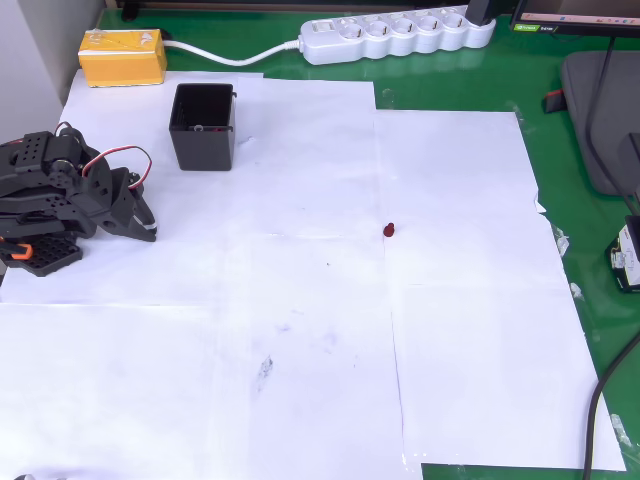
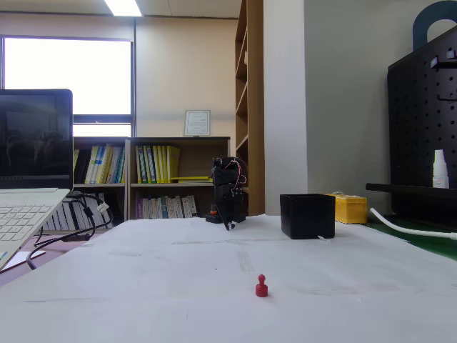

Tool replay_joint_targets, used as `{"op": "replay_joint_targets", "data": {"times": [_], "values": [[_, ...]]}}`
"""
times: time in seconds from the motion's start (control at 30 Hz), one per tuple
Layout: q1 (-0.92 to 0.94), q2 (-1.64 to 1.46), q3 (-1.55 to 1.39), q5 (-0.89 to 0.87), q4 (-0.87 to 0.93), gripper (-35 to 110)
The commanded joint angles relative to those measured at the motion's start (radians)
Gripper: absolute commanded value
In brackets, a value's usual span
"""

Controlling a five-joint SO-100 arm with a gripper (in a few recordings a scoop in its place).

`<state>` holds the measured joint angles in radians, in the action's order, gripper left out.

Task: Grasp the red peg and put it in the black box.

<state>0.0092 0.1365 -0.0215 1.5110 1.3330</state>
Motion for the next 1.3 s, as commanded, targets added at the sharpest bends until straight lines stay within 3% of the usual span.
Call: {"op": "replay_joint_targets", "data": {"times": [0.0,1.27], "values": [[-0.003,0.097,0.081,0.005,0.092,0],[0.003,0.106,0.083,-0.028,0.078,0]]}}
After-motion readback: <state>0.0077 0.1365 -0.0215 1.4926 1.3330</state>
